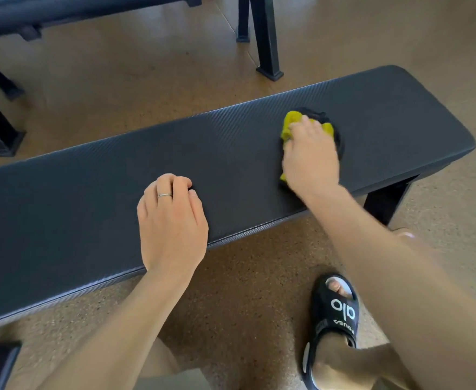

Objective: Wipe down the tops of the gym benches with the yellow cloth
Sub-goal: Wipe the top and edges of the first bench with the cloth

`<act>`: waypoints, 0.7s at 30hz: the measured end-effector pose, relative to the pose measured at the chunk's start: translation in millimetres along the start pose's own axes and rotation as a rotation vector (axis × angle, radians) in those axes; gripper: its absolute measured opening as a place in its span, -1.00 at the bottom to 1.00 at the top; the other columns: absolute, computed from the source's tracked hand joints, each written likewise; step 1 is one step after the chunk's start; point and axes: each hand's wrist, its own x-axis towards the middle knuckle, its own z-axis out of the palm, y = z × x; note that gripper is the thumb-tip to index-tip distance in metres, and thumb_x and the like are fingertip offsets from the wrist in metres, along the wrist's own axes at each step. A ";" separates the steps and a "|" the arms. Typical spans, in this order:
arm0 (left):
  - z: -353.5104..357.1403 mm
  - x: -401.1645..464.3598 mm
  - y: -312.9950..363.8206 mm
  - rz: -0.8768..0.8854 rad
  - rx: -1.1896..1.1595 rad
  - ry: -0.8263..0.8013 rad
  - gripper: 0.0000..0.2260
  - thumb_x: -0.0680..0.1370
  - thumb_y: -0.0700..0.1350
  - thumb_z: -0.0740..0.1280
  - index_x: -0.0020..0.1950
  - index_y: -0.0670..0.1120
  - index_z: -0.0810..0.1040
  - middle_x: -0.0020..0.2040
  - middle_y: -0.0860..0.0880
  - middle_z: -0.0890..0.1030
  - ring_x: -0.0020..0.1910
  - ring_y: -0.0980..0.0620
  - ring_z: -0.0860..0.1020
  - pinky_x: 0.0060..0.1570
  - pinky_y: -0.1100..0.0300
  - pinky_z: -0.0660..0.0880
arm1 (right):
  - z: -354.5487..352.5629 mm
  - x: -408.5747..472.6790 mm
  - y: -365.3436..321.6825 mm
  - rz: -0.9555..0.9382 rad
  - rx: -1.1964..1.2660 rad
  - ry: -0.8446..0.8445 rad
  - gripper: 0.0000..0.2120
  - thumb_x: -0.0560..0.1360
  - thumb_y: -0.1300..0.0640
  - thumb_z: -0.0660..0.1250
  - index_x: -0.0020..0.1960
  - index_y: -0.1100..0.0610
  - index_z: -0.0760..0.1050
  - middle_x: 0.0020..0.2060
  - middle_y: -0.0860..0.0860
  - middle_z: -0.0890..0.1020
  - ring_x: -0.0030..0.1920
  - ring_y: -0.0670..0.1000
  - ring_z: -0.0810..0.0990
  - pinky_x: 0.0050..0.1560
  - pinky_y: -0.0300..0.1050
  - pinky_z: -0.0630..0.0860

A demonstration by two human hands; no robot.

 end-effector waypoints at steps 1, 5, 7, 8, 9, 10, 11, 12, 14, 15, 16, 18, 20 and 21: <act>-0.5 0.3 0.5 0.001 0.006 -0.003 -0.74 0.71 -0.08 0.05 0.22 -0.11 0.49 0.23 -0.11 0.54 0.25 -0.17 0.47 0.29 -0.11 0.42 | 4.9 -6.9 -25.7 -0.059 -0.002 0.004 -0.83 0.56 0.20 0.12 0.05 0.09 0.46 0.04 0.11 0.57 0.11 0.24 0.54 0.20 0.18 0.40; -0.4 0.5 0.1 0.027 0.041 -0.024 -0.71 0.71 -0.06 0.01 0.23 -0.11 0.47 0.24 -0.10 0.52 0.28 -0.17 0.46 0.30 -0.11 0.41 | 19.4 -44.2 -94.1 -0.363 0.245 -0.127 -0.70 0.64 0.15 0.19 0.32 0.13 0.53 0.40 0.09 0.54 0.43 0.15 0.44 0.53 0.10 0.25; -0.8 0.5 -1.0 0.027 0.033 -0.021 -0.71 0.71 -0.06 0.02 0.23 -0.11 0.48 0.25 -0.10 0.52 0.28 -0.17 0.46 0.30 -0.11 0.41 | 14.8 -27.7 -73.0 -0.467 0.213 -0.148 -0.69 0.61 0.16 0.19 0.29 0.12 0.55 0.36 0.13 0.57 0.36 0.19 0.51 0.42 0.14 0.39; -0.9 0.7 -1.0 0.024 0.032 -0.017 -0.71 0.71 -0.06 0.01 0.22 -0.11 0.48 0.25 -0.10 0.52 0.28 -0.17 0.46 0.30 -0.11 0.41 | 15.1 -11.3 -56.5 -0.435 0.181 -0.154 -0.71 0.57 0.18 0.20 0.24 0.13 0.56 0.28 0.16 0.60 0.26 0.25 0.56 0.29 0.17 0.48; -0.8 1.1 -0.6 0.017 0.032 -0.017 -0.70 0.71 -0.05 0.01 0.22 -0.10 0.49 0.25 -0.10 0.52 0.29 -0.17 0.46 0.31 -0.11 0.40 | 15.8 8.5 -37.9 -0.353 0.138 -0.132 -0.74 0.54 0.21 0.23 0.20 0.15 0.55 0.22 0.18 0.62 0.18 0.28 0.58 0.20 0.19 0.52; -0.9 1.5 -0.2 0.010 0.033 -0.018 -0.70 0.70 -0.05 0.00 0.22 -0.10 0.49 0.25 -0.10 0.52 0.29 -0.16 0.46 0.32 -0.11 0.40 | 15.9 28.9 -18.4 -0.237 0.114 -0.118 -0.77 0.55 0.23 0.24 0.18 0.17 0.54 0.20 0.19 0.61 0.16 0.29 0.57 0.20 0.18 0.51; -0.9 1.9 0.9 0.005 0.037 -0.019 -0.70 0.70 -0.04 0.00 0.22 -0.10 0.49 0.25 -0.10 0.53 0.29 -0.16 0.46 0.33 -0.11 0.40 | 14.6 42.8 -5.1 -0.133 0.106 -0.103 -0.80 0.58 0.23 0.22 0.16 0.19 0.53 0.22 0.20 0.60 0.19 0.28 0.55 0.25 0.16 0.46; -0.6 2.2 2.2 0.004 0.046 -0.020 -0.70 0.70 -0.04 0.01 0.21 -0.10 0.48 0.24 -0.10 0.53 0.29 -0.16 0.46 0.33 -0.10 0.39 | 15.0 47.9 -2.4 -0.063 0.111 -0.079 -0.82 0.59 0.23 0.18 0.10 0.19 0.52 0.20 0.19 0.60 0.20 0.27 0.53 0.26 0.13 0.42; -0.1 2.5 3.6 0.010 0.071 -0.025 -0.71 0.70 -0.05 0.01 0.20 -0.10 0.48 0.22 -0.10 0.53 0.28 -0.17 0.46 0.31 -0.10 0.39 | 18.5 38.6 -30.7 -0.123 0.072 -0.047 -0.88 0.49 0.27 0.20 -0.04 0.11 0.47 0.01 0.13 0.62 0.06 0.24 0.55 0.10 0.09 0.41; 0.0 2.2 3.5 0.015 0.082 -0.029 -0.72 0.71 -0.05 0.02 0.19 -0.11 0.48 0.21 -0.10 0.53 0.27 -0.17 0.46 0.30 -0.10 0.39 | 20.8 27.5 -53.0 -0.222 0.081 -0.044 -0.84 0.43 0.29 0.23 -0.06 0.07 0.45 -0.05 0.09 0.61 0.00 0.21 0.54 0.03 0.06 0.41; 0.2 1.9 3.2 0.024 0.094 -0.029 -0.72 0.71 -0.05 0.03 0.20 -0.11 0.48 0.21 -0.10 0.53 0.27 -0.18 0.46 0.30 -0.10 0.39 | 24.3 13.6 -74.7 -0.343 0.121 -0.073 -0.81 0.41 0.29 0.24 -0.03 0.06 0.48 -0.03 0.07 0.61 0.02 0.20 0.54 0.08 0.05 0.42; 0.9 1.2 1.9 0.036 0.103 -0.030 -0.72 0.71 -0.06 0.03 0.22 -0.12 0.49 0.22 -0.12 0.53 0.28 -0.18 0.46 0.30 -0.10 0.38 | 34.1 -11.2 -105.3 -0.502 0.251 -0.144 -0.74 0.52 0.24 0.23 0.15 0.10 0.58 0.22 0.10 0.63 0.26 0.19 0.53 0.39 0.06 0.31; 0.4 1.4 0.7 0.035 0.085 -0.030 -0.72 0.71 -0.07 0.04 0.22 -0.12 0.49 0.23 -0.11 0.53 0.28 -0.17 0.46 0.31 -0.10 0.39 | 36.4 3.3 -100.6 -0.586 0.286 -0.220 -0.69 0.61 0.18 0.23 0.33 0.11 0.54 0.41 0.09 0.53 0.43 0.15 0.45 0.48 0.05 0.25; 0.0 1.8 0.5 0.031 0.077 -0.027 -0.72 0.71 -0.07 0.04 0.21 -0.12 0.50 0.22 -0.11 0.54 0.28 -0.17 0.46 0.31 -0.10 0.40 | 34.0 20.2 -89.5 -0.602 0.233 -0.242 -0.68 0.60 0.18 0.26 0.33 0.08 0.53 0.42 0.08 0.52 0.42 0.15 0.47 0.43 0.07 0.33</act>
